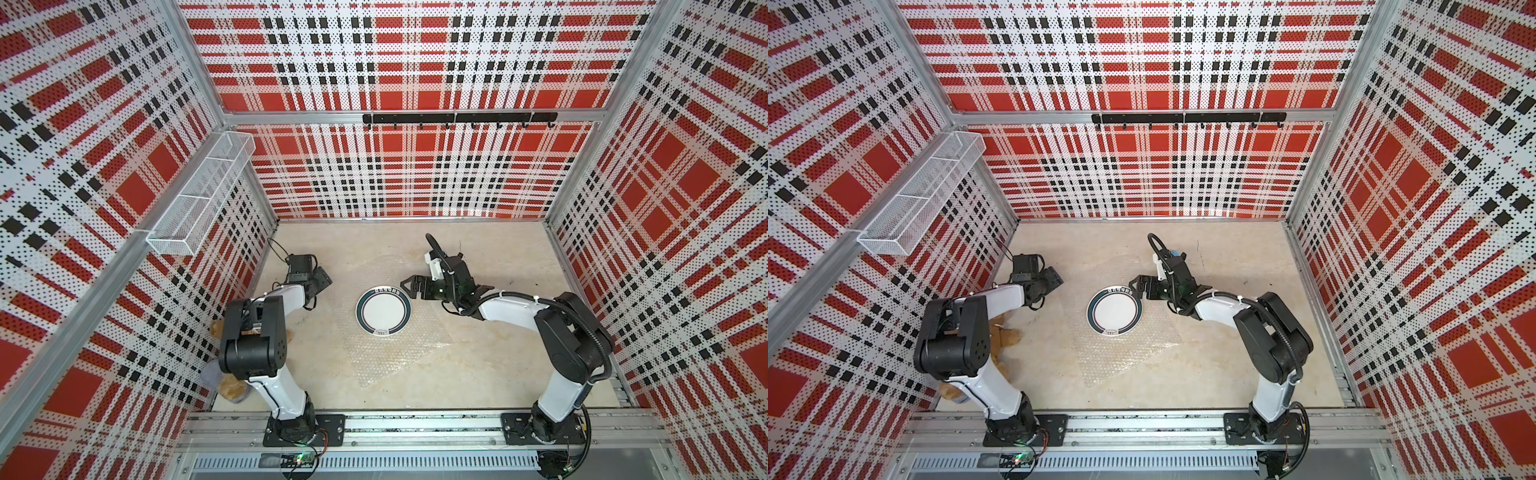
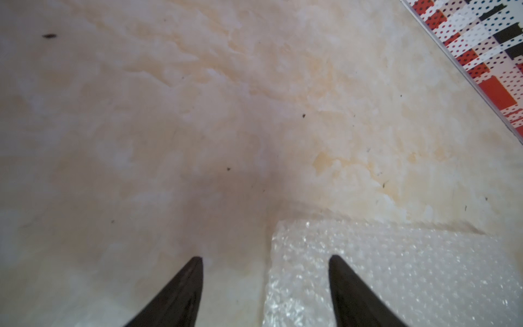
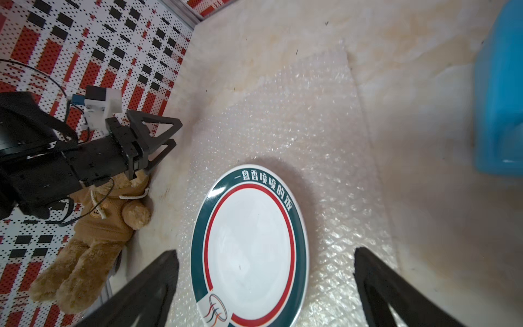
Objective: Wrap dinner plates in bubble wrap
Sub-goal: Place the plate on the bubble wrap, then wrap the plate in the bubble wrap.
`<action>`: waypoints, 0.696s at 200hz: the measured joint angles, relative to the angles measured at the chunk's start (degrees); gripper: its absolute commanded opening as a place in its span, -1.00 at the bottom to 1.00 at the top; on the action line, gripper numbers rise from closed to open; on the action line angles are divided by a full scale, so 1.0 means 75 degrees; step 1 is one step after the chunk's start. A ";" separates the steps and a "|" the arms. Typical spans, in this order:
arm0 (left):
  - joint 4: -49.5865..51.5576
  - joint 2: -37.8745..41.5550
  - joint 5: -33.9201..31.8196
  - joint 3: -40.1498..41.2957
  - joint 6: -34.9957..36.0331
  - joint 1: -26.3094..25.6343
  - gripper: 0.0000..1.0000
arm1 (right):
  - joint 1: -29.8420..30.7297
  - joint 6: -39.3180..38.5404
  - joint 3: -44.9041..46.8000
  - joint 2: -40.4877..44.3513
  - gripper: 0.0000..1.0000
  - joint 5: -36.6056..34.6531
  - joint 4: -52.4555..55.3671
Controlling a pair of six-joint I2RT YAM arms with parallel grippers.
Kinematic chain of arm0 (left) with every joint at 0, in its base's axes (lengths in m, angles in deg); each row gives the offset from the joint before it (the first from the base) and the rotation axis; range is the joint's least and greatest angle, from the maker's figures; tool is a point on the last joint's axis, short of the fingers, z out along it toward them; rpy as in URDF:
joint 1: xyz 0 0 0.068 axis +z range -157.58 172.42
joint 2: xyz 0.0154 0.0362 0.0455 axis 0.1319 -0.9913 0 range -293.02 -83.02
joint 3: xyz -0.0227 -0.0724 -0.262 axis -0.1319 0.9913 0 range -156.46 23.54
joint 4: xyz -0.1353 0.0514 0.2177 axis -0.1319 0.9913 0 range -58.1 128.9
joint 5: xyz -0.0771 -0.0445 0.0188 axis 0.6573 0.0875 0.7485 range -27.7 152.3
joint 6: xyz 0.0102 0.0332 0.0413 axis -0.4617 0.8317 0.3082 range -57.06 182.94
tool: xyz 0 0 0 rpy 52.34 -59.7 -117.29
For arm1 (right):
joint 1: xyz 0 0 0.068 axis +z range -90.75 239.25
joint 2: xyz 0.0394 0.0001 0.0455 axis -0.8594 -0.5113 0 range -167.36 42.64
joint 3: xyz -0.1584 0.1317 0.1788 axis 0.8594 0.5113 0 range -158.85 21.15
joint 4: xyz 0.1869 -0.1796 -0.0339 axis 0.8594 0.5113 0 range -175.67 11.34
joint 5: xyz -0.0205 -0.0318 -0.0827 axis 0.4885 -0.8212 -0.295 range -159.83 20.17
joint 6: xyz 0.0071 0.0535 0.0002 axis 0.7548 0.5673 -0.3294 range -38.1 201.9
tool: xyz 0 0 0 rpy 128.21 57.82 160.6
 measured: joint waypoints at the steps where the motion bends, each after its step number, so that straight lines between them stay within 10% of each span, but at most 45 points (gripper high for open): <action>1: 0.0000 -0.0015 0.0006 -0.0017 0.0015 0.0000 0.20 | 0.0000 -0.0017 0.0000 0.0023 0.99 -0.0015 0.0000; 139: 0.0615 0.0032 0.0149 0.0146 0.0192 -0.0201 0.19 | 0.0000 -0.1087 0.0667 0.1134 1.00 -0.0935 0.0137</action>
